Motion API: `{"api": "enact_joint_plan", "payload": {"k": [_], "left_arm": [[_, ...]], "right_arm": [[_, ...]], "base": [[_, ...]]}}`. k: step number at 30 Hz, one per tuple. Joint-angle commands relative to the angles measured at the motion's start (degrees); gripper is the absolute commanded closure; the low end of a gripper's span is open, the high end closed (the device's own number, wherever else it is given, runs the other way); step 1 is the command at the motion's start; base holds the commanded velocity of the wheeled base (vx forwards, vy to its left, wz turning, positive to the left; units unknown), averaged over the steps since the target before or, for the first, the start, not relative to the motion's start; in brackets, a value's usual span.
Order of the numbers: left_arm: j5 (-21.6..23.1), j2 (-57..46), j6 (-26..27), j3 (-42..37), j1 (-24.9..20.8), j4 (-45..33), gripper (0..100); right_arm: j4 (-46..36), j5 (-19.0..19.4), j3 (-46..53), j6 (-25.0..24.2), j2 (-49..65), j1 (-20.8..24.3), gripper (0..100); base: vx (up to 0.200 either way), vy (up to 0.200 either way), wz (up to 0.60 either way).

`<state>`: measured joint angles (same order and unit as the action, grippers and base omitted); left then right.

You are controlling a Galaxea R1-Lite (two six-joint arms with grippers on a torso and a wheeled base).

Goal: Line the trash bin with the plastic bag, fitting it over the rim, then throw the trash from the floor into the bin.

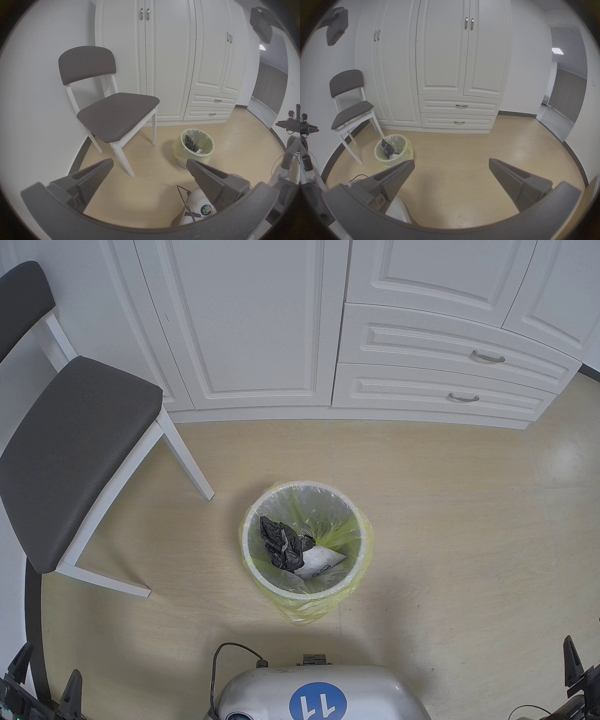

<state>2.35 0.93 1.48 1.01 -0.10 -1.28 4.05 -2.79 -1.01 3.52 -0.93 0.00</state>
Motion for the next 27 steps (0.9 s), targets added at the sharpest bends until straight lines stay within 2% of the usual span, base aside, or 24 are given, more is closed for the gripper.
{"api": "enact_joint_plan", "payload": {"k": [1,8,12,15,27], "left_arm": [[0.0,-0.9,0.0,-0.5,0.0,0.0,0],[0.0,-0.9,0.0,-0.5,0.0,0.0,0],[0.0,-0.9,0.0,-0.5,0.0,0.0,0],[0.0,-0.9,0.0,-0.5,0.0,0.0,0],[0.0,-0.9,0.0,-0.5,0.0,0.0,0]], "right_arm": [[0.0,0.5,1.0,0.3,0.8,0.0,0],[-0.1,2.7,1.0,0.8,0.8,0.0,0],[-0.2,3.2,1.0,4.9,0.8,0.0,0],[-0.2,3.6,1.0,4.8,0.8,0.0,0],[-1.3,3.5,1.0,-1.0,0.8,0.0,0]], "base": [[0.000,0.000,0.00],[0.000,0.000,0.00],[0.000,0.000,0.00],[0.000,0.000,0.00],[0.000,0.000,0.00]]}}
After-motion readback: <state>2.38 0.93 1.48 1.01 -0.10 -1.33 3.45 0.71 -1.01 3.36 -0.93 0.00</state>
